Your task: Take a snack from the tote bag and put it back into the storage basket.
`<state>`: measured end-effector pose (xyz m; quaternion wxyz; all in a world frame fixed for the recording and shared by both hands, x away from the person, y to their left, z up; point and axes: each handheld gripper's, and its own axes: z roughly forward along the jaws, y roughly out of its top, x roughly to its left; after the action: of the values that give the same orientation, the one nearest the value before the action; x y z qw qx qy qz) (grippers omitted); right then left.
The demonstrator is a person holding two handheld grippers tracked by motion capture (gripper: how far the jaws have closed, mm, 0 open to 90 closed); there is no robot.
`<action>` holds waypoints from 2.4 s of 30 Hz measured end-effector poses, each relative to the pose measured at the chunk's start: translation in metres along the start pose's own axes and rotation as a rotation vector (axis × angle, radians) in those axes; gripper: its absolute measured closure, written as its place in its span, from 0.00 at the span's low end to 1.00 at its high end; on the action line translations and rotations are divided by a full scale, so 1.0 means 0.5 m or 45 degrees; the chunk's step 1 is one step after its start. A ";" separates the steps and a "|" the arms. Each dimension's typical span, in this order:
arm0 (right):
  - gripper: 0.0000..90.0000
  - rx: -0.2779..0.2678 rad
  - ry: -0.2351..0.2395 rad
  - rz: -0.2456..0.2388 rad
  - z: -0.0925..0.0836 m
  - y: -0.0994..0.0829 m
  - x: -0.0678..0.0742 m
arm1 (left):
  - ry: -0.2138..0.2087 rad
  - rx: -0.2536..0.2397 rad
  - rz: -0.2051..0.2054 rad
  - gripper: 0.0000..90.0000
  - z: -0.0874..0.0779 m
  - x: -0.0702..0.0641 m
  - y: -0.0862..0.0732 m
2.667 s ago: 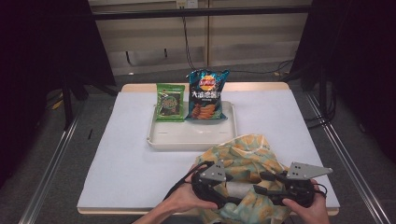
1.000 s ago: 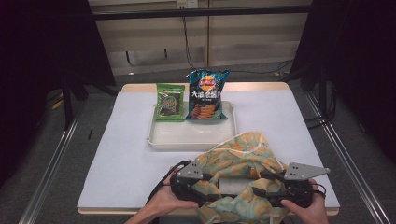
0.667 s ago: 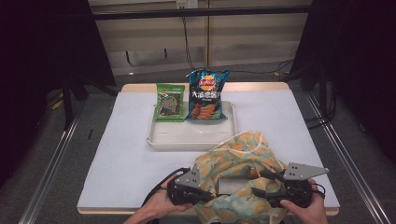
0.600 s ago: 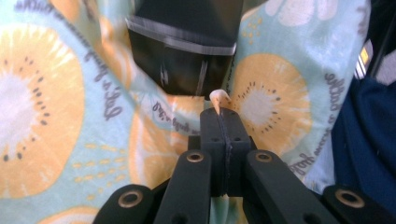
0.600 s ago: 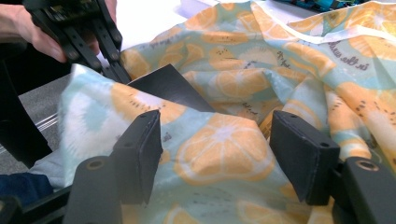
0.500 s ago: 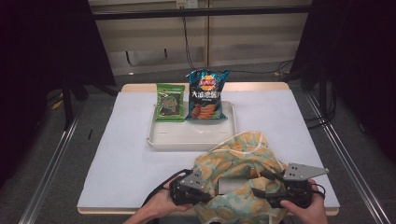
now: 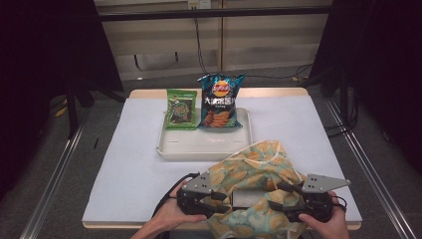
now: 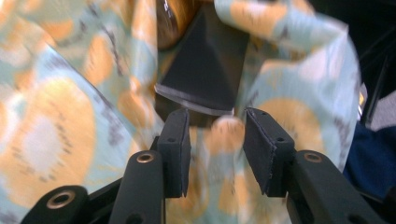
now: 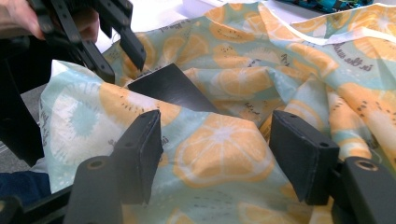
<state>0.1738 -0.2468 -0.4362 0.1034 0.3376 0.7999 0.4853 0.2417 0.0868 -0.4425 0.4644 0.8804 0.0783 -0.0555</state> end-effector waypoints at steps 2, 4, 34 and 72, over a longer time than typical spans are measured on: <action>0.39 0.000 0.000 -0.002 0.000 0.000 0.000 | -0.007 -0.046 -0.008 0.68 -0.006 0.002 0.012; 0.40 -0.001 0.000 0.002 -0.001 0.001 0.000 | -0.017 -0.086 -0.014 0.70 -0.010 0.003 0.026; 0.38 -0.009 0.011 0.008 -0.003 -0.003 -0.002 | -0.026 0.046 0.123 0.39 0.101 -0.004 0.066; 0.26 0.004 0.081 -0.035 0.006 0.004 0.009 | -0.081 0.089 0.104 0.48 0.082 0.005 0.087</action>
<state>0.1728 -0.2413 -0.4355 0.0842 0.3112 0.8081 0.4930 0.2514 0.0288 -0.4309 0.4375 0.8964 0.0256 -0.0670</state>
